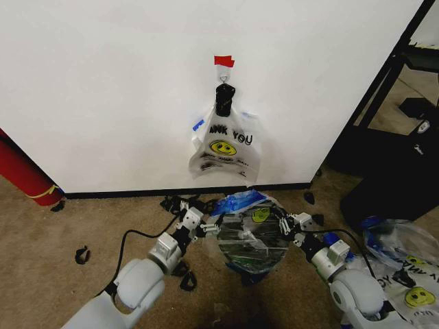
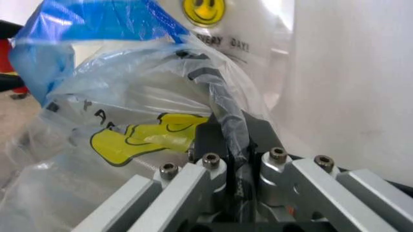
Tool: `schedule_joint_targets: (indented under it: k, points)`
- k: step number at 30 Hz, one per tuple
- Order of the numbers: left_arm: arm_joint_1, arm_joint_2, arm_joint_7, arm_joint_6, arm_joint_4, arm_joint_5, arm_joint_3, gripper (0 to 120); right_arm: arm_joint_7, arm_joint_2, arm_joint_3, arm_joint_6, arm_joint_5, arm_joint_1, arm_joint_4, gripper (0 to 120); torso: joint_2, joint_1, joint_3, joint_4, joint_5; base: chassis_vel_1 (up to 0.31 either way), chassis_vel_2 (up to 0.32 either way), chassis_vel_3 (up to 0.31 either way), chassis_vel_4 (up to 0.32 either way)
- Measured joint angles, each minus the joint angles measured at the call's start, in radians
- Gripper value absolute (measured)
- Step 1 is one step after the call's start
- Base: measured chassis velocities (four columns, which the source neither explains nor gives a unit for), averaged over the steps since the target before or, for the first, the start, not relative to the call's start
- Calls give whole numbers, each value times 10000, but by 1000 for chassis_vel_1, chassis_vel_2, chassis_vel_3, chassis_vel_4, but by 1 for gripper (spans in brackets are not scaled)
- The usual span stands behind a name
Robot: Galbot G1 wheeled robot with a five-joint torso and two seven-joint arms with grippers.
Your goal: Pick up the garbage bag from the wall and place it over the trash bin.
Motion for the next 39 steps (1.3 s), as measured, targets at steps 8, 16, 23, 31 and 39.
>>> schedule_joint_targets:
  k: [8,16,23,31,39]
  points:
    - [-263,-174,-316,161,-201,-452,-172,100,-593,-88,132,312,-347,-195,177,1,0,0,0,-1,0,0,0,0,0]
    - [-619,-19,-370,293,78,-621,-319,100,-2600,-199,563,1779,-829,-49,-408,1,0,0,0,-1,0,0,0,0,0]
    - [-1031,152,-310,280,1165,-581,-147,100,-5451,-124,967,3267,-479,182,-955,1,0,0,1,-1,0,0,0,0,0]
    - [-954,108,22,206,1800,-147,-42,100,-6435,-70,946,3460,1188,194,-1156,1,0,0,1,0,-1,0,0,0,0]
    - [-733,200,1086,-1138,1681,-663,-536,100,-3648,21,578,2412,2049,77,-1818,1,0,0,0,-2,0,0,0,0,0]
